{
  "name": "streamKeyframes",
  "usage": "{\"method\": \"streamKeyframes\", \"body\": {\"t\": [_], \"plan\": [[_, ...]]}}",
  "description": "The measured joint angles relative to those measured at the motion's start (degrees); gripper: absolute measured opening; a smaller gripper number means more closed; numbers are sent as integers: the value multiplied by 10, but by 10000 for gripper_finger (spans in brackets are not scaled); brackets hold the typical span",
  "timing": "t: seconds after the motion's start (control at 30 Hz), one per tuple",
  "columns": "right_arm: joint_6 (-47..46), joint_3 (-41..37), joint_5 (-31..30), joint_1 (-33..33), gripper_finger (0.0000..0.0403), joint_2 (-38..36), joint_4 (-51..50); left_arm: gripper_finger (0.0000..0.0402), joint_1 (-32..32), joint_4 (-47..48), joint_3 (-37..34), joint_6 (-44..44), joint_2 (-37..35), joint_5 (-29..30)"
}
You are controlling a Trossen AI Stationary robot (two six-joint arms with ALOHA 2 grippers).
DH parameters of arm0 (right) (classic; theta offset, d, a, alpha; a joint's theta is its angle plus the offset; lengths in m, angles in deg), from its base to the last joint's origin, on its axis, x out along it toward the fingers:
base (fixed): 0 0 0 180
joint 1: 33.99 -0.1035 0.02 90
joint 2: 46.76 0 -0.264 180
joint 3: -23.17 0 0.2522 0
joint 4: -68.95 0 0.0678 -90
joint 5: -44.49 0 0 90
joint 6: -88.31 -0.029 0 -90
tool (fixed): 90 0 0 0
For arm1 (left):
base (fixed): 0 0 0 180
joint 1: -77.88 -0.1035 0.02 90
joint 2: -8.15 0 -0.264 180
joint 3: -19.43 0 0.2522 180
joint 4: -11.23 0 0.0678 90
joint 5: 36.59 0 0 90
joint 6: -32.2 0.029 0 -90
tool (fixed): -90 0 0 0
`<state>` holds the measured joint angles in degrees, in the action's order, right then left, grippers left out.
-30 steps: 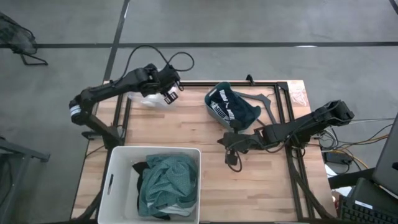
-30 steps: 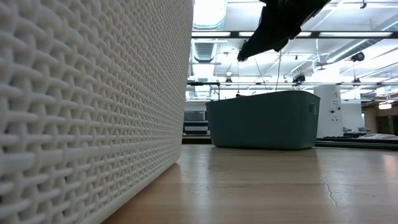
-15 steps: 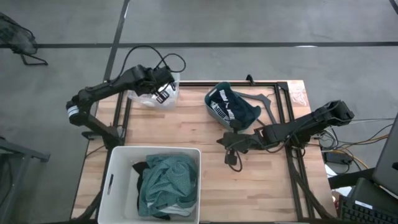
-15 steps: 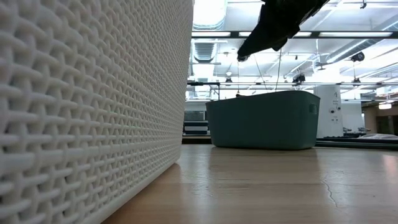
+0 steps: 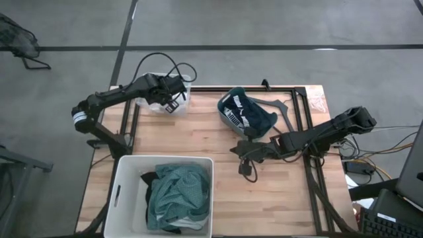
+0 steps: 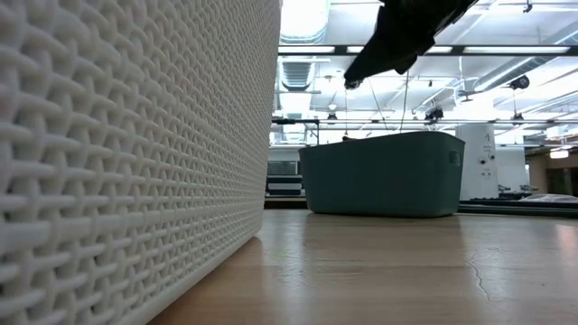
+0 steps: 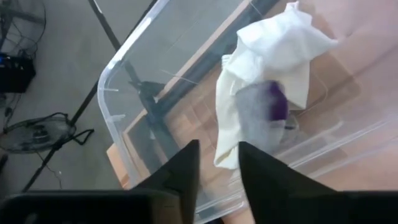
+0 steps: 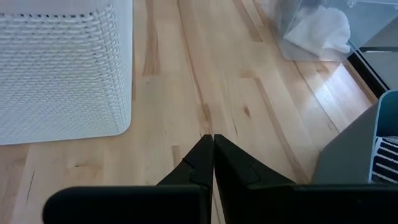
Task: Pick & Place Cloths
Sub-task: Put the gray sock into the transparent bin, then return to Home Position
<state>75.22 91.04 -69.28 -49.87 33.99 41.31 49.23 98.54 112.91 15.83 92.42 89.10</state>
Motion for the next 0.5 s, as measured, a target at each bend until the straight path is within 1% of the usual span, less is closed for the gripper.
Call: {"method": "streamKeyframes", "body": {"t": [0.13, 0.23, 0.37, 0.5], "plan": [[1, 0, 0, 0, 8, 0, 8, 167, 0, -3, 3, -5, 0, -1], [4, 0, 0, 0, 8, 0, 7, 197, 1, -1, 9, 13, 0, -10], [6, 6, -2, 0, 8, -10, -21, 206, 5, 0, 18, 28, -6, -16], [3, 10, -2, 0, 8, -34, -29, 195, 8, 0, 21, 36, -22, -5]]}}
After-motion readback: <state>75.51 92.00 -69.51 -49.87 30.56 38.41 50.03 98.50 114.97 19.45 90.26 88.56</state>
